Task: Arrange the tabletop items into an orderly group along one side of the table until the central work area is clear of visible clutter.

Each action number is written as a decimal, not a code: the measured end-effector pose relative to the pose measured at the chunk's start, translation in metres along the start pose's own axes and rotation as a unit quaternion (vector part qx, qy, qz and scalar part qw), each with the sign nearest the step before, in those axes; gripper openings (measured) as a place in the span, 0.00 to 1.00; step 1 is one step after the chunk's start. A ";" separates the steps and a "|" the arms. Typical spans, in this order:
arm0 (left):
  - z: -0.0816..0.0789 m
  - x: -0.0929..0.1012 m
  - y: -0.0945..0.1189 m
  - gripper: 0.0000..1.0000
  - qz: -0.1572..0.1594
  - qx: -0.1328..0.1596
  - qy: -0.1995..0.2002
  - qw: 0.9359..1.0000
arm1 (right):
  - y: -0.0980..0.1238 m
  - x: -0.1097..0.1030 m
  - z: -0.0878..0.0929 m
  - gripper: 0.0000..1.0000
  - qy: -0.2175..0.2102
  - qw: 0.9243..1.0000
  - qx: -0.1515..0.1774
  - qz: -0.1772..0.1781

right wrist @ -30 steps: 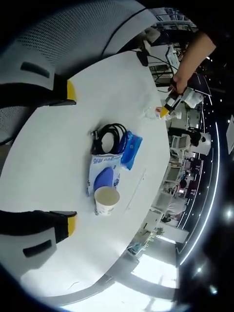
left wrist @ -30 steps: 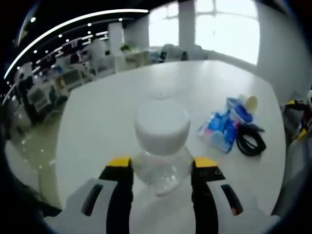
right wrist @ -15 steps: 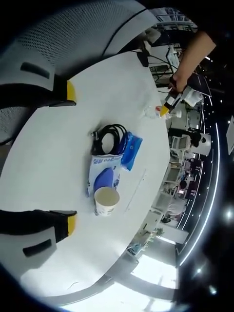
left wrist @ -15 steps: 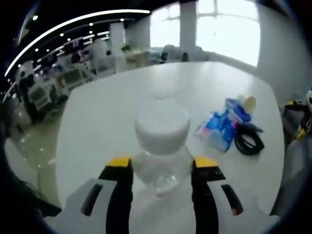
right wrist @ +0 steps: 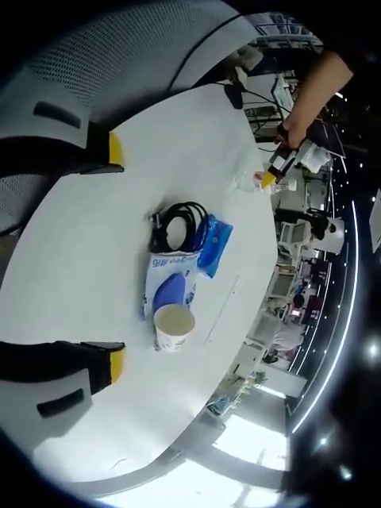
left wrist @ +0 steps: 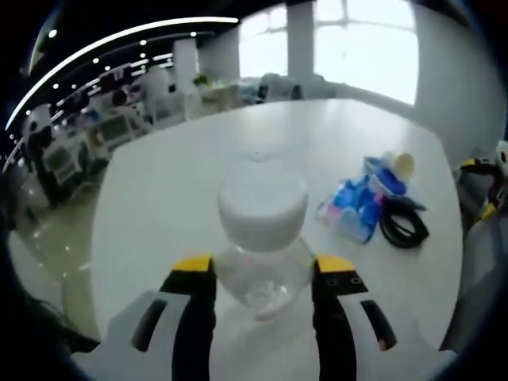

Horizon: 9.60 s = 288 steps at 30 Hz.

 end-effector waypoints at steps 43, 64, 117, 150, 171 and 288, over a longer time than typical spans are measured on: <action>0.012 0.039 0.087 0.66 -0.024 0.022 0.016 0.999 | 0.002 0.001 -0.006 0.91 -0.025 0.999 0.030 0.001; 0.023 0.111 0.134 0.85 0.010 0.025 0.005 1.000 | 0.000 0.000 -0.002 1.00 -0.037 0.999 0.020 -0.008; 0.031 0.190 0.162 0.98 0.017 0.058 -0.049 0.997 | 0.005 0.004 -0.007 0.96 -0.038 0.999 0.020 0.011; 0.031 0.189 0.161 0.95 0.020 0.066 -0.036 0.997 | -0.049 0.071 -0.012 0.69 0.116 0.992 0.032 0.039; 0.032 0.190 0.160 0.93 0.029 0.057 -0.037 0.997 | -0.091 0.098 -0.005 0.42 0.170 0.985 0.018 0.025; 0.024 0.189 0.164 0.61 0.019 0.073 -0.049 0.996 | -0.082 0.010 -0.072 0.01 0.079 0.993 0.074 -0.037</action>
Point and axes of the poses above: the point that each gripper's makers call its tool centre point, and the gripper's own axes: y roughly backward along the fingers, x roughly to its right, z roughly out of its underside, the point moved 9 cm from there along y, roughly backward along the fingers, and after that the axes turned 14 degrees about x, right-handed, at the moved point
